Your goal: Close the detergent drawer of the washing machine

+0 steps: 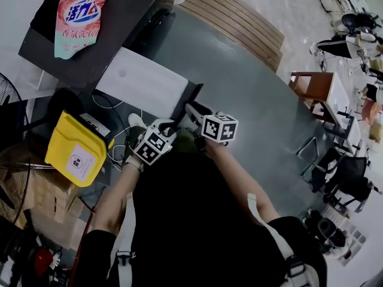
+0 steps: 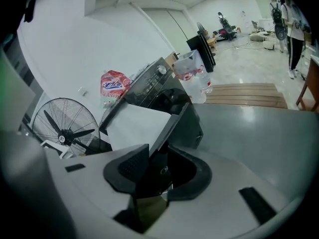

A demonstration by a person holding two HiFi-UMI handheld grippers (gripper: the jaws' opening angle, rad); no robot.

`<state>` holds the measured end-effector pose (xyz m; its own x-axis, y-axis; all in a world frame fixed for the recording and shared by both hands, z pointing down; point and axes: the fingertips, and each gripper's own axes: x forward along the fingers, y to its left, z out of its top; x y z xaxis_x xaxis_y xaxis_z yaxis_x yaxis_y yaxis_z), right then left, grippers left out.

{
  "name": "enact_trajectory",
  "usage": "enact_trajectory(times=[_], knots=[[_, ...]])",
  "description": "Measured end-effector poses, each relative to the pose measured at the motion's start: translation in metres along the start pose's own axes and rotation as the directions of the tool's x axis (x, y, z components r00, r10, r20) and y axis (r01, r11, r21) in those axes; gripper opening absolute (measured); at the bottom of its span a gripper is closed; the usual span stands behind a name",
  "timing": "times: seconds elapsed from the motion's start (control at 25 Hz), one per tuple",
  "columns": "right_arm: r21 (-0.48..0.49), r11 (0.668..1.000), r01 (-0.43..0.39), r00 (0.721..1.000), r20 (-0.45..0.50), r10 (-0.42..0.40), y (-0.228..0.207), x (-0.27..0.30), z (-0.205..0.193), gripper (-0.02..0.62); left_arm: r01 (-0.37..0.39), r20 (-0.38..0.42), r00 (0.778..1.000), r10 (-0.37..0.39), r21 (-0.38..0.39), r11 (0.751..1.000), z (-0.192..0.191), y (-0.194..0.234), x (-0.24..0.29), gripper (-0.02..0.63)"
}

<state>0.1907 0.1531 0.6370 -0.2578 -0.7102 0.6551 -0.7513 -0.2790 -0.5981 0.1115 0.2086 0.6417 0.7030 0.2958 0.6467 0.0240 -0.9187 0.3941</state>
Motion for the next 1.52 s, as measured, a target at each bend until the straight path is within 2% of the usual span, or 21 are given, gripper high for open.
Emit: enact_trajectory(times=[0.36,0.88,1.52], knots=[[0.016,1.0,-0.015,0.999,0.03,0.015,0.02,0.005,0.012,0.123,0.003,0.048,0.999,-0.001,-0.025,1.0,0.008,0.011,-0.021,0.089],[0.036,0.999,0.002,0.995,0.097,-0.006,0.047,0.008,0.029,0.112,0.039,0.067,0.997,-0.04,0.02,0.999,0.018,0.023,-0.049,0.089],[0.027,1.0,0.009,0.992,0.123,-0.012,0.094,0.047,0.042,0.112,0.013,0.101,0.995,-0.015,0.018,1.0,0.015,0.068,-0.096,0.083]])
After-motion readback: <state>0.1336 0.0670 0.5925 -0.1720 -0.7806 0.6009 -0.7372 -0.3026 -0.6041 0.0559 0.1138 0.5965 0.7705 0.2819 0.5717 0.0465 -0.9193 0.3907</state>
